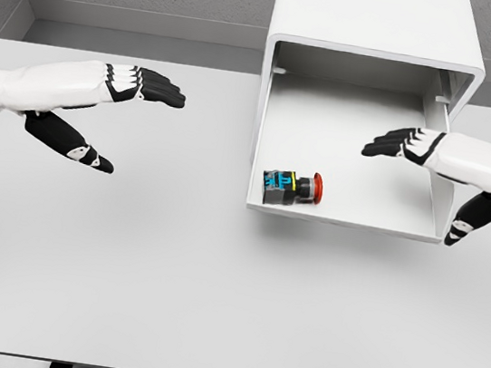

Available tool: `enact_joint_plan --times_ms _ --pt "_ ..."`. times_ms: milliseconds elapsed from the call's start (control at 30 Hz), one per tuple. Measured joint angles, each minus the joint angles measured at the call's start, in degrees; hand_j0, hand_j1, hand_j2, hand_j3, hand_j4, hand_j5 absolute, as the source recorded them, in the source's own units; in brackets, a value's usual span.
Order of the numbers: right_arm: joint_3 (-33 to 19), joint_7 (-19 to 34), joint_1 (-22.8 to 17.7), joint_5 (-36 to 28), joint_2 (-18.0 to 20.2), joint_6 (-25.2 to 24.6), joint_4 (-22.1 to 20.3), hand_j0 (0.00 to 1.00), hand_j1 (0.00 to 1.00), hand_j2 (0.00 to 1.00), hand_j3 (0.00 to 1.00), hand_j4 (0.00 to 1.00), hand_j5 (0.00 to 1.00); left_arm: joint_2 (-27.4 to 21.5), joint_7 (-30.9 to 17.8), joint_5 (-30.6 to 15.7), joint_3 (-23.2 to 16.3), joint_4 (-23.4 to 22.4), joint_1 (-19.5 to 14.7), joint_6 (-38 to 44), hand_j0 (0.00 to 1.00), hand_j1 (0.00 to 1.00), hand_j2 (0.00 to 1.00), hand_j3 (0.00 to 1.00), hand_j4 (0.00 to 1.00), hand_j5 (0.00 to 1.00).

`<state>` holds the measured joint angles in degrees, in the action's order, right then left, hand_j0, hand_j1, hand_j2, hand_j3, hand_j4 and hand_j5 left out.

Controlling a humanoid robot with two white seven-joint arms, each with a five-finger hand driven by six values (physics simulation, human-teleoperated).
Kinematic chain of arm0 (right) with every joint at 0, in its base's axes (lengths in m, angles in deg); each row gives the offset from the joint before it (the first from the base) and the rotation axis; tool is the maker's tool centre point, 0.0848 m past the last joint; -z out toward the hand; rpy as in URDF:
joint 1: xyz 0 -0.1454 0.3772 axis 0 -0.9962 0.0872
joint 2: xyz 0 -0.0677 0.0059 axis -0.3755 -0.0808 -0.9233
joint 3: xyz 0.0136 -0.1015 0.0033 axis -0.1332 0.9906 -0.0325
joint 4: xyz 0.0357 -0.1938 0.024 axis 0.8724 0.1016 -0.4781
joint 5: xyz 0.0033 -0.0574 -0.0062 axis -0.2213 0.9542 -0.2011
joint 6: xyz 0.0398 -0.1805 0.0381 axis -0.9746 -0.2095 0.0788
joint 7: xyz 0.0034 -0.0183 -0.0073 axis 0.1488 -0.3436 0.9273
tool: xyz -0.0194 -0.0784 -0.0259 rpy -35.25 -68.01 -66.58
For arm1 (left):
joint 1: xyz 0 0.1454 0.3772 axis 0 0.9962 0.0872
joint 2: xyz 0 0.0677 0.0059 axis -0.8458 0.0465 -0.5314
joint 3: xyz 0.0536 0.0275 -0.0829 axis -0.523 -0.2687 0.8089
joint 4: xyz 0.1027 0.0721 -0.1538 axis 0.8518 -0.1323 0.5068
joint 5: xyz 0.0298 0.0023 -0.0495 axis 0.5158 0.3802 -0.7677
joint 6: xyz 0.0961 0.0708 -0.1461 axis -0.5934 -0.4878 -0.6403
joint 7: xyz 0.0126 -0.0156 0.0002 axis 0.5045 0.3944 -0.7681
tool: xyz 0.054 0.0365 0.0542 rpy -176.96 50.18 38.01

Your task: Slide open multi-storey tabletop storage cabinets and put open load switch and slide close multi-storey tabletop storage cabinets

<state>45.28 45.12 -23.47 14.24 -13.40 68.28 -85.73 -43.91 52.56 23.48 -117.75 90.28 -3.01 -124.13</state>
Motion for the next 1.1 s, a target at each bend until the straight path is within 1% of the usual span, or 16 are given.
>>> enact_joint_plan --times_ms 133,400,533,700,800,833,1000,1100 --pt "0.07 0.00 0.97 0.89 -0.82 0.13 0.29 1.00 1.00 1.00 1.00 1.00 1.00 -0.07 0.00 -0.01 0.02 0.00 0.09 0.00 1.00 1.00 1.00 1.00 1.00 1.00" --pt "-0.14 0.20 3.87 1.90 -1.10 0.12 1.56 1.00 1.00 1.00 1.00 1.00 1.00 -0.12 0.01 -0.02 0.04 0.00 0.18 0.00 1.00 1.00 1.00 1.00 1.00 1.00" --pt "-1.51 1.04 3.96 2.62 -0.89 0.08 2.29 1.00 1.00 1.00 1.00 1.00 1.00 -0.12 -0.01 -0.02 0.01 0.00 0.18 0.00 1.00 1.00 1.00 1.00 1.00 1.00" --pt "-3.11 1.32 5.80 4.14 -0.97 0.05 4.76 1.00 1.00 1.00 1.00 1.00 1.00 -0.12 -0.01 0.01 0.00 0.00 0.18 0.00 1.00 1.00 1.00 1.00 1.00 1.00" --pt "-4.36 1.71 5.80 4.95 -0.58 0.06 5.29 1.00 1.00 1.00 1.00 1.00 1.00 -0.12 -0.01 -0.01 0.04 0.00 0.18 0.00 1.00 1.00 1.00 1.00 1.00 1.00" --pt "-4.56 1.82 5.62 5.23 -0.32 0.06 5.16 1.00 1.00 1.00 1.00 1.00 1.00 -0.12 -0.01 -0.01 0.04 0.00 0.18 0.00 1.00 1.00 1.00 1.00 1.00 1.00" --pt "-4.64 1.94 4.30 5.89 1.33 0.04 1.64 1.00 1.00 1.00 1.00 1.00 1.00 -0.13 0.00 -0.02 0.06 0.00 0.18 0.00 1.00 1.00 1.00 1.00 1.00 1.00" --pt "-4.49 1.79 3.25 6.02 1.63 0.04 0.72 1.00 1.00 1.00 1.00 1.00 1.00 -0.11 0.00 -0.04 0.06 0.00 0.18 0.00 1.00 1.00 1.00 1.00 1.00 1.00"
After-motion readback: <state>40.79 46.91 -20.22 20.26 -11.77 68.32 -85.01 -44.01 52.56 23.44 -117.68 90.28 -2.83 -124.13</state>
